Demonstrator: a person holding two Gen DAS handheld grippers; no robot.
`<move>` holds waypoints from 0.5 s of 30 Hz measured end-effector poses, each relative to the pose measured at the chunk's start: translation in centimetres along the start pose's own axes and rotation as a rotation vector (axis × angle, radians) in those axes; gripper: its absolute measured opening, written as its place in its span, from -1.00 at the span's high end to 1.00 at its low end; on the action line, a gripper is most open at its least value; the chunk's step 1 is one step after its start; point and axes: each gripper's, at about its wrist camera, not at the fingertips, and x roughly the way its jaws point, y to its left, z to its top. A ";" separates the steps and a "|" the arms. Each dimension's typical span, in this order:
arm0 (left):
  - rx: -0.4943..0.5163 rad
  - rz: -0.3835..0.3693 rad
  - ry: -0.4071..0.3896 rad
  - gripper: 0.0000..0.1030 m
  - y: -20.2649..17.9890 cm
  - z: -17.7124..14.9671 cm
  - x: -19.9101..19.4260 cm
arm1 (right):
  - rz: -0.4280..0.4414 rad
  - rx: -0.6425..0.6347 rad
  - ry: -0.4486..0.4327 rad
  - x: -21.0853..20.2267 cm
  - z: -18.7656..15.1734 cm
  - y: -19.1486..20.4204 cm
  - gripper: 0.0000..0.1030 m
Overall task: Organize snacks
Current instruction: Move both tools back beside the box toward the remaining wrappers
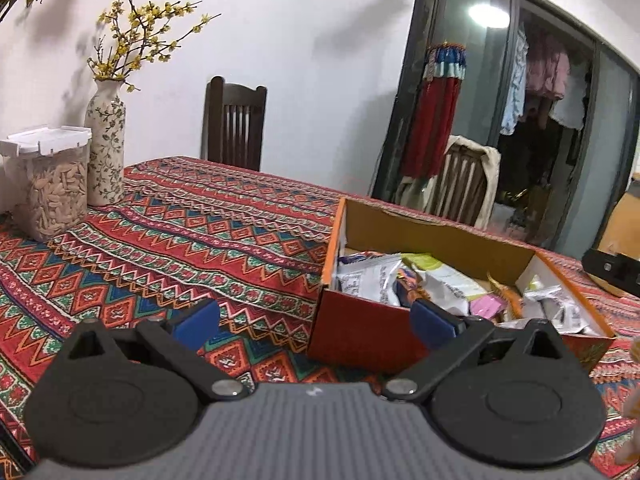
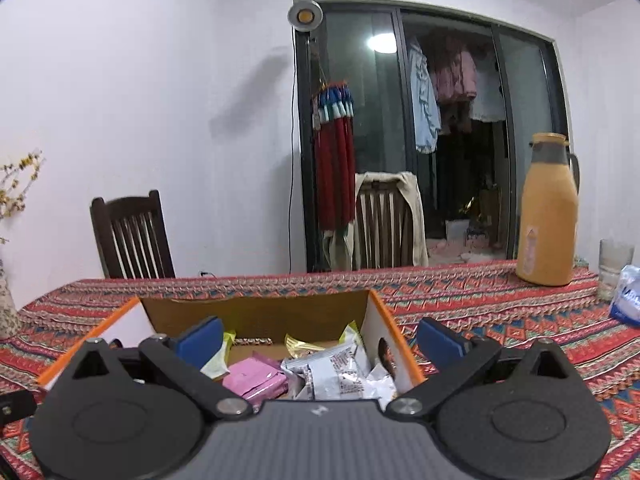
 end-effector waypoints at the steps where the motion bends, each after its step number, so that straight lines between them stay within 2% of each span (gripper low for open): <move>1: -0.001 -0.009 -0.001 -1.00 0.0 0.0 -0.1 | 0.004 -0.001 -0.004 -0.6 0.1 -0.2 -1.00; 5: 0.002 -0.023 -0.023 -1.00 -0.1 0.0 -0.7 | 0.022 -0.032 0.012 -2.8 -0.4 -0.5 -1.00; 15: 0.032 -0.059 -0.067 -1.00 -0.4 -0.4 -2.0 | -0.001 -0.047 0.099 -4.4 -2.0 -0.2 -1.00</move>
